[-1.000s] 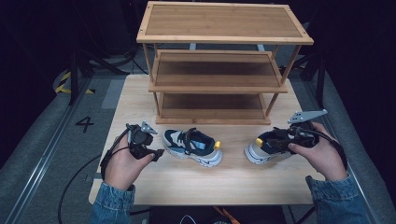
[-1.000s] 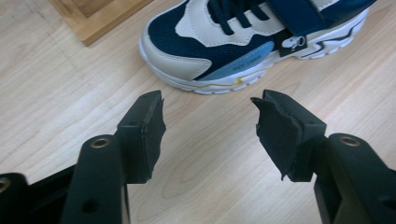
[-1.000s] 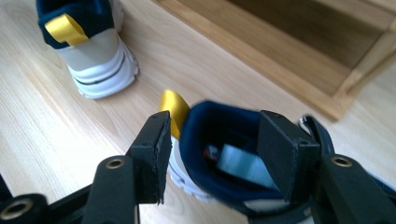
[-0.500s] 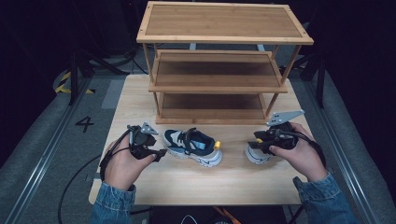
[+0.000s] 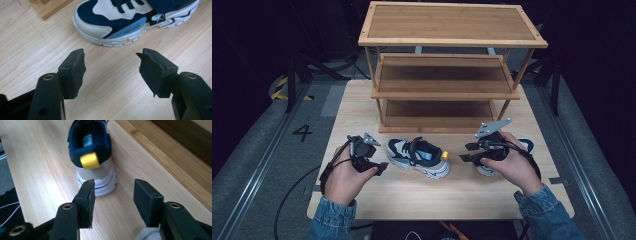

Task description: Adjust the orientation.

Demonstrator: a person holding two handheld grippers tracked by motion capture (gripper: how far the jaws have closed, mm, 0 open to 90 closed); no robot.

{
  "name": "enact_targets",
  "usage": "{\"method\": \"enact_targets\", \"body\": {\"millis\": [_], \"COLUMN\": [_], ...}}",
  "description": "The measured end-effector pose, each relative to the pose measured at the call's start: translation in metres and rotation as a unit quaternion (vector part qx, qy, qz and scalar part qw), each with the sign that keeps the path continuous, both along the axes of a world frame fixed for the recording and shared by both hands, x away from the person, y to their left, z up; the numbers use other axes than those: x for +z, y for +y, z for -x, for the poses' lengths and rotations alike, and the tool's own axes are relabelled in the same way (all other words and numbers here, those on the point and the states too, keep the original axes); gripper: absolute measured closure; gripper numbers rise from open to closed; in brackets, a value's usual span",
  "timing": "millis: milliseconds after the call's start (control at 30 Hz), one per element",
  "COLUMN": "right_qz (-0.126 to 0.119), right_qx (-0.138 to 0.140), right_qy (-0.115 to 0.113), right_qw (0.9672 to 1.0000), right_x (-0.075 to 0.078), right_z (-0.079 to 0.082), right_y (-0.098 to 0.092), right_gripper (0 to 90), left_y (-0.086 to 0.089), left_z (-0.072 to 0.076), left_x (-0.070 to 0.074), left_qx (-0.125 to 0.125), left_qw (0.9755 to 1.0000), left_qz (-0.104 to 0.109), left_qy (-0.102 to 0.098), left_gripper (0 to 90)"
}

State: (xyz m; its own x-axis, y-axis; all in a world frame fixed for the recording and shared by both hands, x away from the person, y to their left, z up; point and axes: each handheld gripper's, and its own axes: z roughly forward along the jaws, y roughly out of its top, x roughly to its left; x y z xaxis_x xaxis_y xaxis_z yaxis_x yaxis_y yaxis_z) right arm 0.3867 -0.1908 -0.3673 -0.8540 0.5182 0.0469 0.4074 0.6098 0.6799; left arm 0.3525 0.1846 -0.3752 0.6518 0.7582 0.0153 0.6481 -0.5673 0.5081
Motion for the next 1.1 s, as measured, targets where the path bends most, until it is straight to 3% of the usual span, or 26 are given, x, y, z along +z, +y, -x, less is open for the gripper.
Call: {"method": "enact_targets", "body": {"millis": [100, 300, 433, 500, 633, 833, 1100], "right_qz": [0.012, 0.019, 0.016, 0.021, 0.021, 0.019, 0.014], "right_qx": [0.021, 0.043, 0.057, 0.065, 0.059, 0.058, 0.070], "right_qy": [0.005, -0.001, -0.009, -0.020, -0.015, -0.008, 0.001], "right_qw": [0.9997, 0.9989, 0.9982, 0.9975, 0.9980, 0.9981, 0.9974], "right_x": [-0.006, -0.014, -0.015, -0.015, -0.014, -0.014, -0.009], "right_z": [0.001, -0.003, -0.006, -0.006, -0.005, -0.001, 0.018], "right_y": [0.015, 0.038, 0.045, 0.047, 0.046, 0.044, 0.044], "right_gripper": [50.4, 50.3, 63.3, 71.8, 84.0, 86.3, 85.9], "left_y": [0.000, -0.001, -0.003, -0.006, -0.011, -0.023, -0.048], "left_z": [0.001, 0.004, 0.004, 0.004, 0.002, -0.005, -0.016], "left_x": [-0.003, -0.010, -0.016, -0.019, -0.024, -0.036, -0.050], "left_qx": [-0.008, -0.008, -0.011, -0.013, -0.017, -0.022, -0.057], "left_qw": [0.9999, 0.9999, 0.9999, 0.9998, 0.9992, 0.9980, 0.9964], "left_qz": [0.006, 0.006, 0.003, 0.007, 0.011, -0.001, 0.008], "left_qy": [-0.010, 0.004, 0.010, 0.016, 0.036, 0.060, 0.062], "left_gripper": [37.6, 38.7, 40.6, 43.9, 55.0, 65.6, 61.9]}}
